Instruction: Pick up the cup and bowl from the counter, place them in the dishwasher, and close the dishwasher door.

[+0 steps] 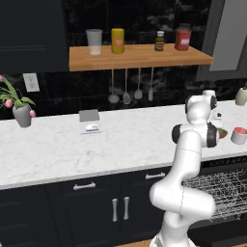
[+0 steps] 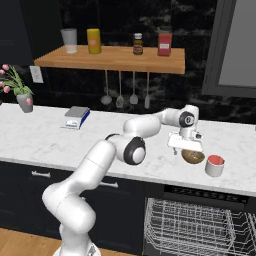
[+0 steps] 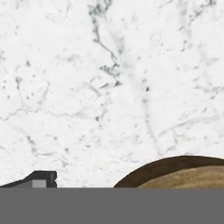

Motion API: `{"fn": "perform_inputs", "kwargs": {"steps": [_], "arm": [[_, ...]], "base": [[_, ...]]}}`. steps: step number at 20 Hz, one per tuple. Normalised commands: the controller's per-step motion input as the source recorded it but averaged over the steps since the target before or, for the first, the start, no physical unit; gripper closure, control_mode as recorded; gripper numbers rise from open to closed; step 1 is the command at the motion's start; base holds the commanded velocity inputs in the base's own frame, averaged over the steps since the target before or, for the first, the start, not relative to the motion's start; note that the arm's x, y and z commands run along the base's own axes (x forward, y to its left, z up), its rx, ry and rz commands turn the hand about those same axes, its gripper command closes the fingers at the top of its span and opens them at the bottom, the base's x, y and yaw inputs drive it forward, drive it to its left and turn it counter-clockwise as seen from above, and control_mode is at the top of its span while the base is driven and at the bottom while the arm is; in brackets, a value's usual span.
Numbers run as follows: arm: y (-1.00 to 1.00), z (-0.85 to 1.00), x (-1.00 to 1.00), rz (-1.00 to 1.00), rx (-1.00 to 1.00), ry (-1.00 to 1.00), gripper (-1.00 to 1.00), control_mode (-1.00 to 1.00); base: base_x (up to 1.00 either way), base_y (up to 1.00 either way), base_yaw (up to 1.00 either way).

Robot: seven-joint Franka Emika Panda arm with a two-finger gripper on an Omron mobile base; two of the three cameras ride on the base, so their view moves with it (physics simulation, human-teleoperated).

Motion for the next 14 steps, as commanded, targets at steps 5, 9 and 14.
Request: {"fn": "perform_inputs", "kwargs": {"steps": [5,9,14], "arm": [[0.00,-0.14,0.00,0.00,0.02,0.00,1.00,-1.00],[0.00,-0.06,0.00,0.00,0.01,0.00,1.00,-1.00],[-0.01,-0.07,-0.12,0.00,0.01,0.00,1.00,-1.00]], "base": [[0.00,0.00,0.00],[0.00,0.00,0.00],[0.00,0.00,0.00]]}}
